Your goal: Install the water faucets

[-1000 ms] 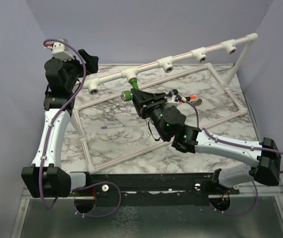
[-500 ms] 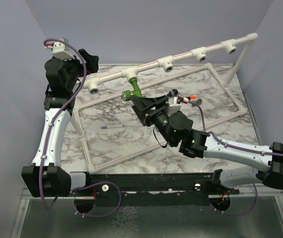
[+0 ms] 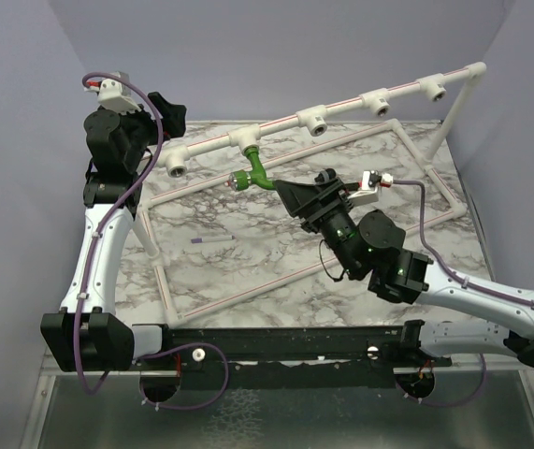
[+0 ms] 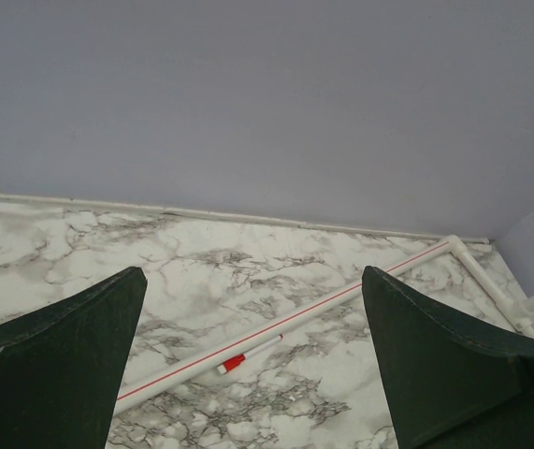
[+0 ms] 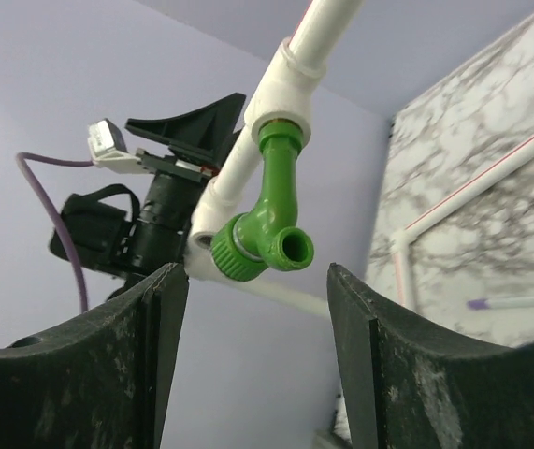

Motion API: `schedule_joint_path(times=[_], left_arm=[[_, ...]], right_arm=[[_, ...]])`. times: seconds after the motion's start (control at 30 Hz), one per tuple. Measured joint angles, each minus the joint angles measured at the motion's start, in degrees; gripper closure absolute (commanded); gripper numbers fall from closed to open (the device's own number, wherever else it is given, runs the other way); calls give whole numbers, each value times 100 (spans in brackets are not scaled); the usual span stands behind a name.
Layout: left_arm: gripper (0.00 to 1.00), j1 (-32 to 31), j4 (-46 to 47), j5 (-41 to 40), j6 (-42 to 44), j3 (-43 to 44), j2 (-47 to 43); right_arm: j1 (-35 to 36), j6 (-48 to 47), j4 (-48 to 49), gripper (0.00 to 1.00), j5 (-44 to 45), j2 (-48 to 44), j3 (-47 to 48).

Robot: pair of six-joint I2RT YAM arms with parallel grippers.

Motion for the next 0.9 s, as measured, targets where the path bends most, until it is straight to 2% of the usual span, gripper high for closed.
schedule_joint_path(times=[0.17, 0.33, 0.7, 0.9], left_arm=[[1, 0, 0, 0, 0, 0, 0], [1, 0, 0, -2, -2, 0, -2], [1, 0, 0, 0, -17, 0, -2], [1, 0, 0, 0, -20, 0, -2]], right_arm=[[0, -1770, -24, 33, 232, -136, 7], [0, -3829, 111, 28, 101, -146, 7], [0, -8537, -299, 18, -1829, -162, 605], [0, -10679, -551, 15, -2415, -109, 498]])
